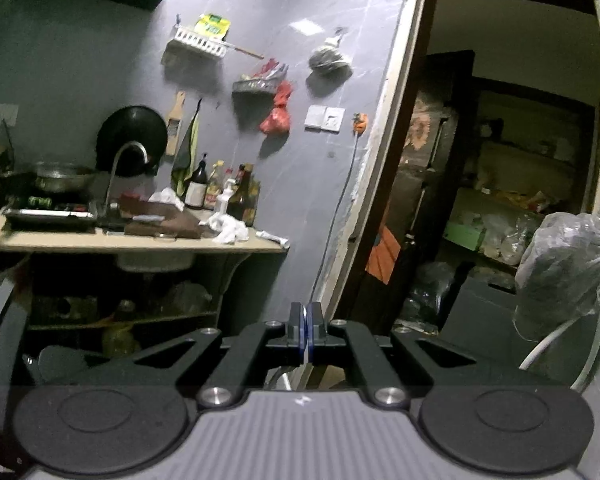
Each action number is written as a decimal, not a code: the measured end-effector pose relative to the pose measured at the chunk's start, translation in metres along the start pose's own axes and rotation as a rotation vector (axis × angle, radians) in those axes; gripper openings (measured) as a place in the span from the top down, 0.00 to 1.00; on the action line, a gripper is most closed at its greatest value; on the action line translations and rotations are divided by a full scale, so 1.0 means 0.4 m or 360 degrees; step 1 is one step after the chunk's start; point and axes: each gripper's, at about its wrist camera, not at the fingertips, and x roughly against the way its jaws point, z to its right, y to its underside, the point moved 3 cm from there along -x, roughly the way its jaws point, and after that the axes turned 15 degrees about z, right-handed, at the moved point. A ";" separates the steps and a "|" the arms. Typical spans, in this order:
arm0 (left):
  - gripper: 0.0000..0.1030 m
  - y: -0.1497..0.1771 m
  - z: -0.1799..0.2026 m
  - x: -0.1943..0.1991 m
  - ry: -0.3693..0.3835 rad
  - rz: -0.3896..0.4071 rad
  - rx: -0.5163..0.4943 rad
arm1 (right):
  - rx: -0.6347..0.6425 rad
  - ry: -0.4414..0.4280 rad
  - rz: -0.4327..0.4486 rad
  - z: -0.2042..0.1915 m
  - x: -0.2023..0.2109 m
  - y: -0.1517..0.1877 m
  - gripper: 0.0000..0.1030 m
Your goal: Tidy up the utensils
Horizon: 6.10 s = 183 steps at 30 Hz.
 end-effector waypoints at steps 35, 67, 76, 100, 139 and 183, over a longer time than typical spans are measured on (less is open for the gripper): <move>0.19 0.005 0.010 -0.015 0.0010 0.0003 -0.0003 | -0.0385 0.0595 -0.0517 0.098 0.321 0.191 0.00; 0.19 0.004 0.003 -0.011 0.0020 -0.0008 -0.0014 | -0.1097 0.0846 -0.1001 0.094 0.484 0.487 0.00; 0.18 0.004 0.003 -0.011 0.0020 -0.0008 -0.0015 | -0.1149 0.0705 -0.1068 0.046 0.482 0.502 0.01; 0.18 0.005 0.004 -0.011 0.0019 -0.0008 -0.0015 | -0.1206 0.0722 -0.1040 0.051 0.499 0.486 0.78; 0.17 0.009 0.004 -0.032 0.0059 -0.0027 -0.0070 | -0.2277 0.1334 -0.0289 0.029 0.709 0.599 0.78; 0.18 0.012 0.009 -0.041 0.0061 -0.0030 -0.0067 | -0.2145 0.1287 -0.0602 0.074 0.589 0.566 0.80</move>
